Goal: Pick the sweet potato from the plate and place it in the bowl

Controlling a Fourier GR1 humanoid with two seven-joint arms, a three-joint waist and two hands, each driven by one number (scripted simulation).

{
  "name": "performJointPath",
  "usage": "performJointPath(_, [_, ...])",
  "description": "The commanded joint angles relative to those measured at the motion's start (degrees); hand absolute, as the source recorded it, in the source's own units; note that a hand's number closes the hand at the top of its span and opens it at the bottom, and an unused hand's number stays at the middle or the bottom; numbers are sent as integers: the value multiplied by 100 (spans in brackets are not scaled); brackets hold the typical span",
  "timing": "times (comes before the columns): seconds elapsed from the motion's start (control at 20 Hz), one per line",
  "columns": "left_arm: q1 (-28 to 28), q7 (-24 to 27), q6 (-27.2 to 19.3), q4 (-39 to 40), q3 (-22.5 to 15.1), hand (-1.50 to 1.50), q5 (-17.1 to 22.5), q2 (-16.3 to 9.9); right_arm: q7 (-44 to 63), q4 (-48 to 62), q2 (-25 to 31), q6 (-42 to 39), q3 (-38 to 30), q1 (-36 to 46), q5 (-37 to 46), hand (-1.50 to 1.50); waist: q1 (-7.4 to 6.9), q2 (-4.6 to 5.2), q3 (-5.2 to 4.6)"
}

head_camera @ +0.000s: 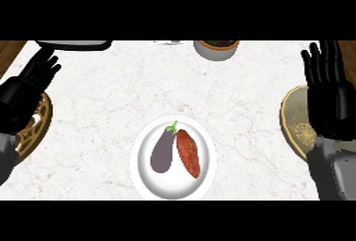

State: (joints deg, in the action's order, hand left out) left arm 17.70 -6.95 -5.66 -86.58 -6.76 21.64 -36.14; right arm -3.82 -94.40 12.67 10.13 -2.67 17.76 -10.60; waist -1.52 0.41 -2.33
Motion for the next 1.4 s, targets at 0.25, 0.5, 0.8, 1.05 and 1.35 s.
performJointPath(0.25, [-70,206,-559,-135,-519,0,-255,974,1313,554,-231,-1581,3047,-134,816,150,-247,15,199])
performJointPath(0.5, [-573,462,-969,53,-830,0,-500,1549,-38,296,-1215,998,3250,-1554,2054,-150,237,-49,243])
performJointPath(0.8, [-909,587,-1168,-73,-951,0,-866,1881,-870,-67,-1255,1561,3804,-1775,2513,-150,164,-53,232])
performJointPath(1.05, [-915,745,-913,45,-745,0,-819,1828,1240,-1202,-601,1294,3472,-1316,3477,-150,183,-63,223])
performJointPath(1.35, [-751,494,-1057,66,-859,0,-1157,2012,3311,-1731,-747,453,3625,-910,4122,-150,162,-52,227])
